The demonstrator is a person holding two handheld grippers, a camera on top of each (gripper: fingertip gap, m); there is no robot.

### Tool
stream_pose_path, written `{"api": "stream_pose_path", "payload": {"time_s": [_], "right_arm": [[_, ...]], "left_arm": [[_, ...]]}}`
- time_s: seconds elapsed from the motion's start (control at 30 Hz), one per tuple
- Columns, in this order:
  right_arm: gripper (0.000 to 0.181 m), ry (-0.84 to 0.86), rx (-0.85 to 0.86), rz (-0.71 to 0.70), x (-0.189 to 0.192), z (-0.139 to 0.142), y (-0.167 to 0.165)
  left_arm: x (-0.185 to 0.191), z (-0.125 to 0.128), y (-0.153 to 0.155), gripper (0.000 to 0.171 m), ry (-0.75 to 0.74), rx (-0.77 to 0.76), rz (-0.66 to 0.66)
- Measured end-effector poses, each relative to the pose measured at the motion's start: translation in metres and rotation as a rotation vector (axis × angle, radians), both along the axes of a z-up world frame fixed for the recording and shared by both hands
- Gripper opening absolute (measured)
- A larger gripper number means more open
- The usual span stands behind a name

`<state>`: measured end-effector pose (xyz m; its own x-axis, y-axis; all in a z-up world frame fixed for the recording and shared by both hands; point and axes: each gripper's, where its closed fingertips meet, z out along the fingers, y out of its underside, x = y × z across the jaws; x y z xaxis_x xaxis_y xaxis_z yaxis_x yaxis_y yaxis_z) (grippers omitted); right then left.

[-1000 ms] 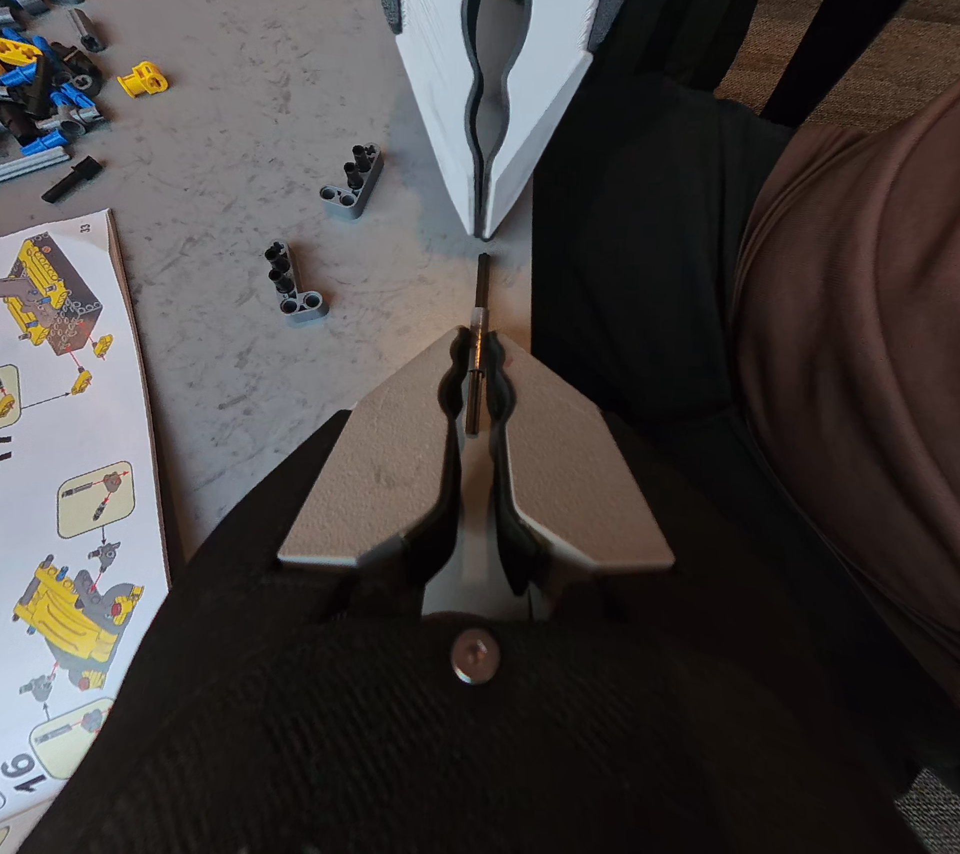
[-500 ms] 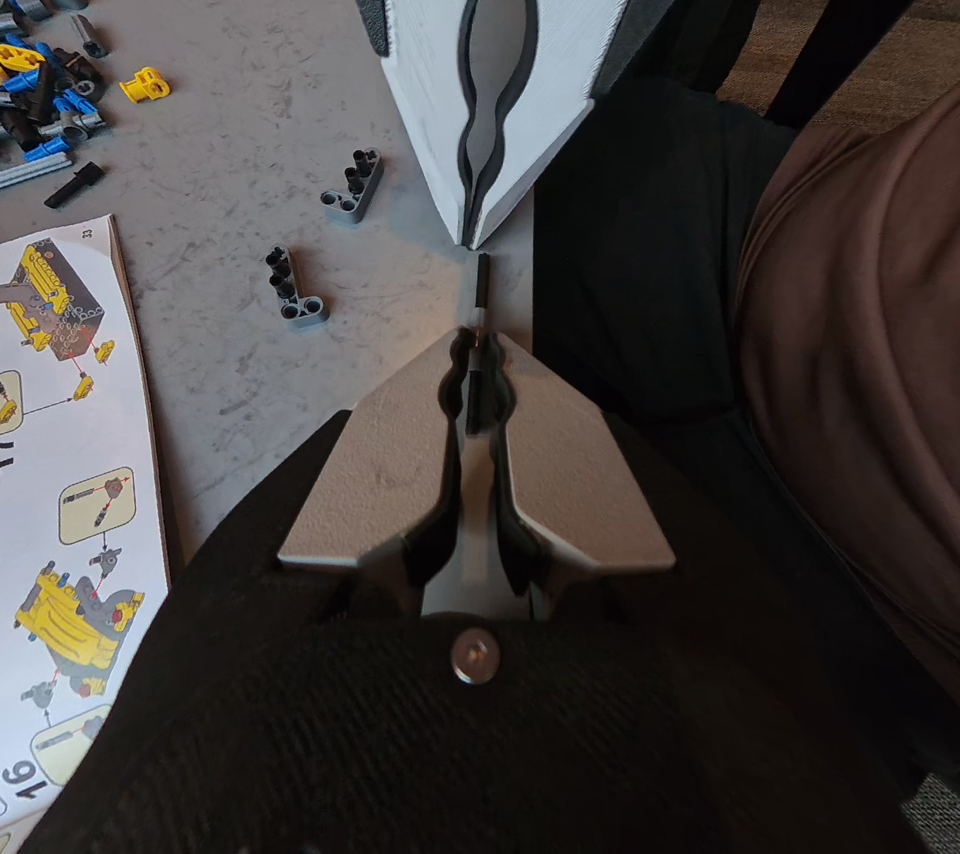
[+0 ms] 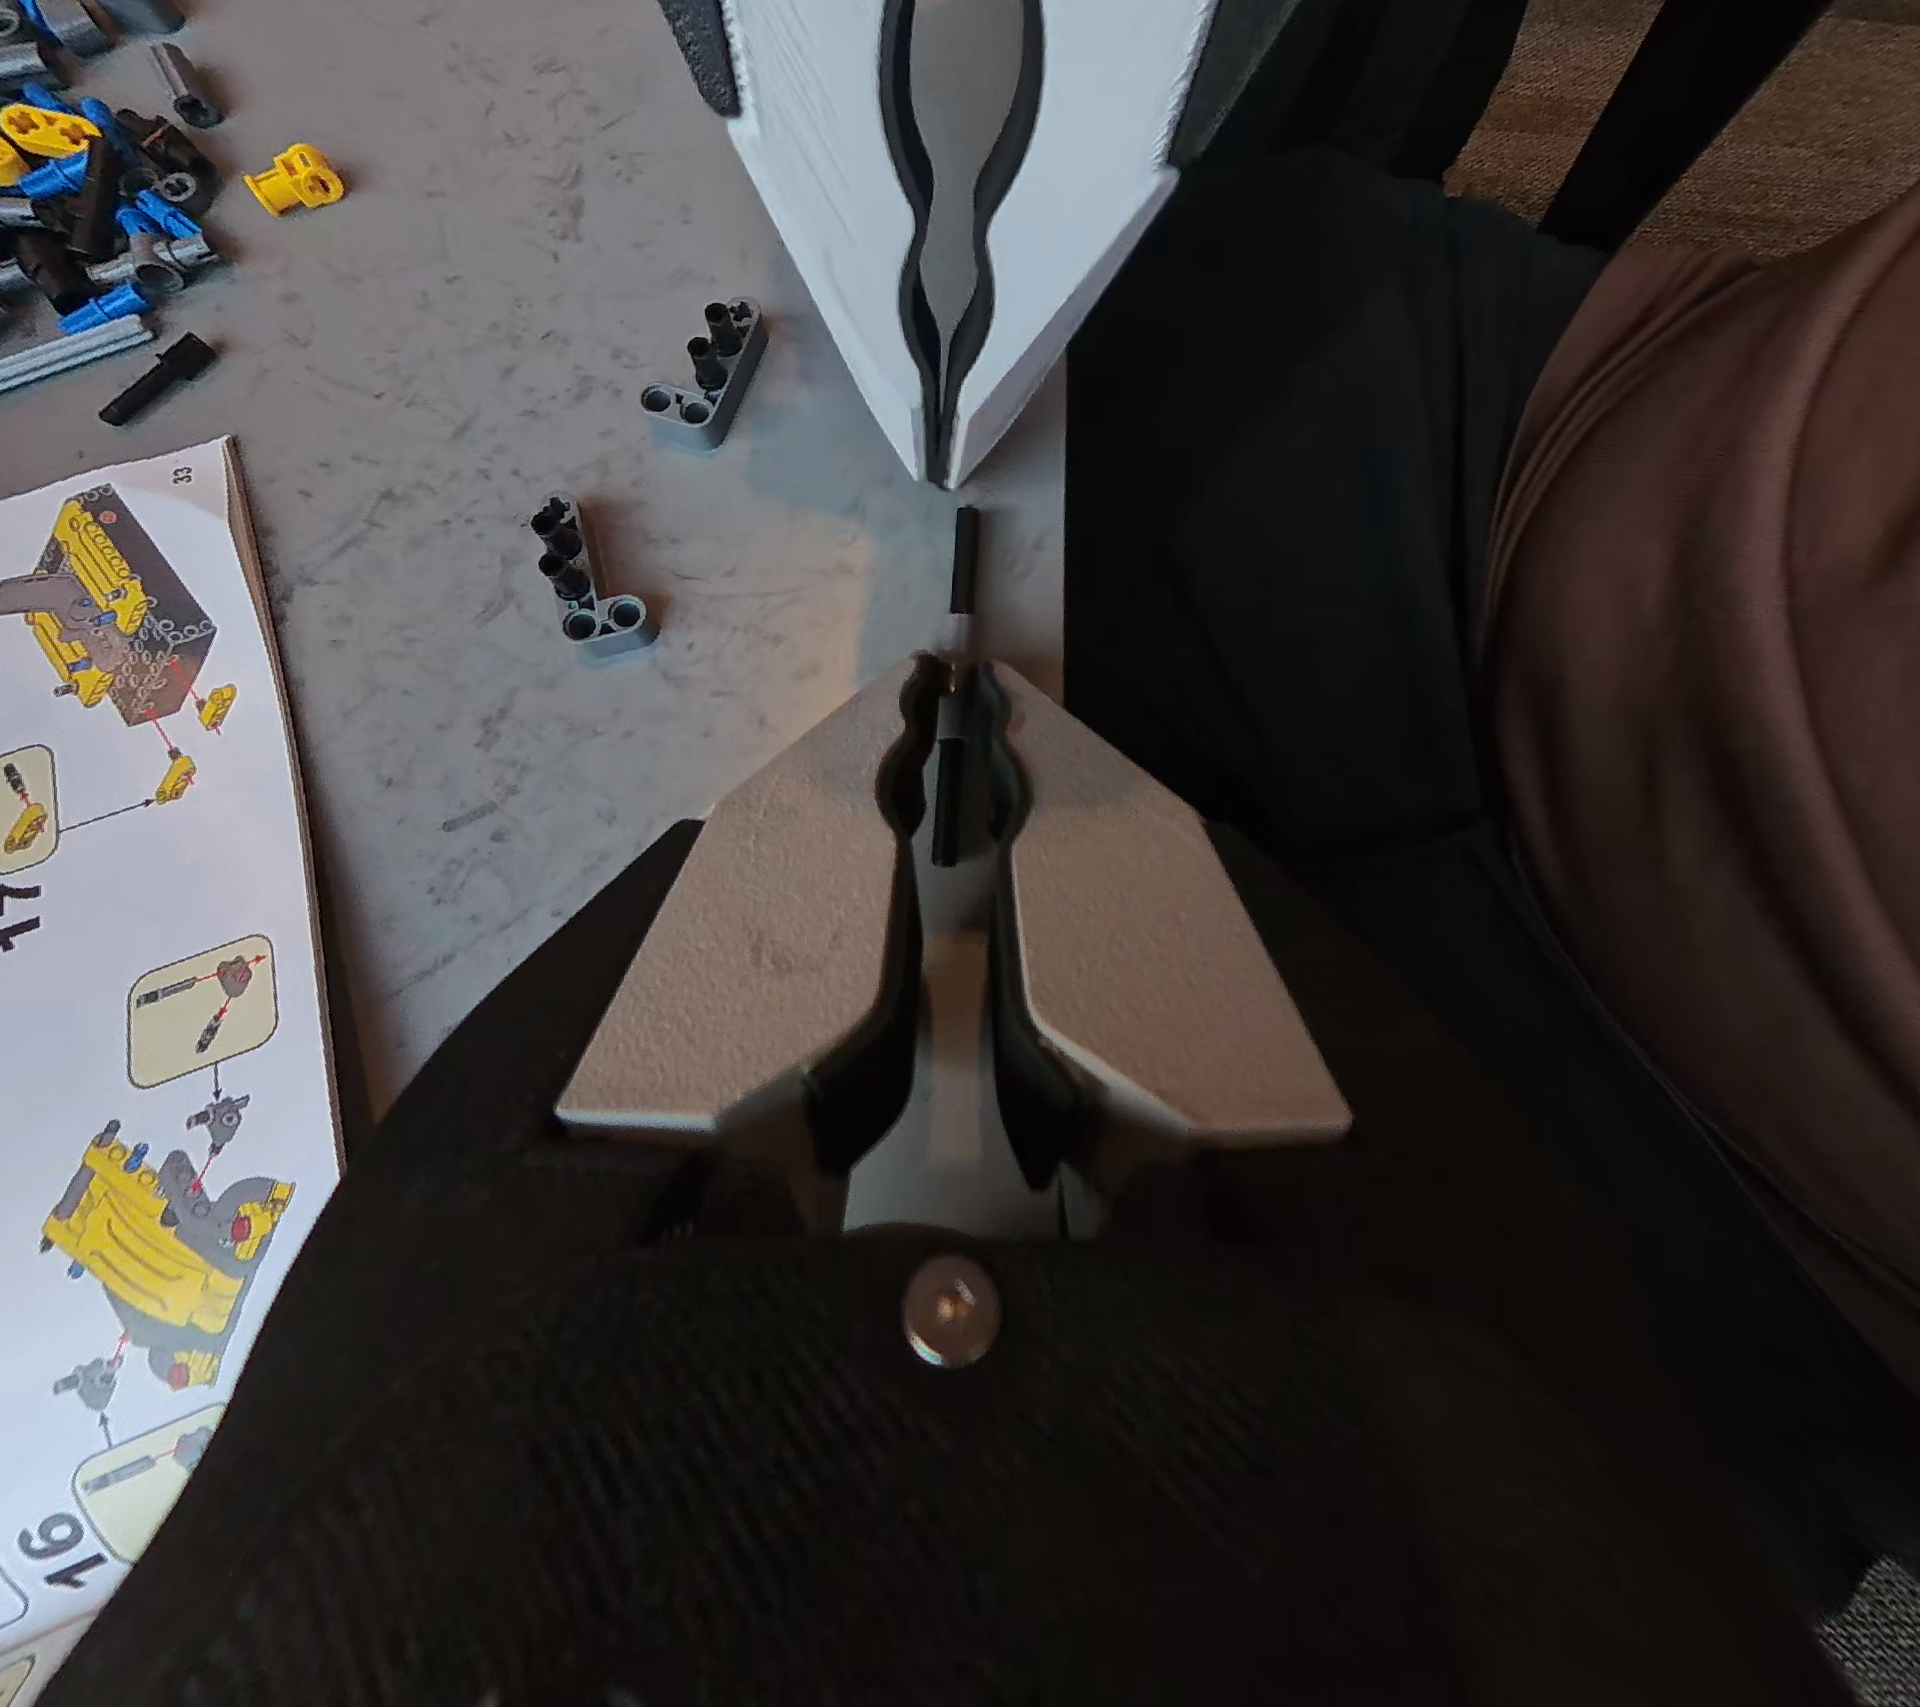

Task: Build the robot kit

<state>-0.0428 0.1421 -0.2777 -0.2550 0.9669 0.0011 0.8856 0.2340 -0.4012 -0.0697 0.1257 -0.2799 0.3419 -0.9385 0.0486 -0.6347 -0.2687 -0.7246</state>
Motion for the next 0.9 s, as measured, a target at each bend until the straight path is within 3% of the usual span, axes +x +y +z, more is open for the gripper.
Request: {"api": "stream_pose_path", "payload": {"time_s": [0.9], "right_arm": [[0.0,0.117,-0.058,0.026,-0.0039,-0.0044,-0.0065]], "left_arm": [[-0.0002,0.0,-0.0004,0.003,0.003,-0.007,0.0]]}}
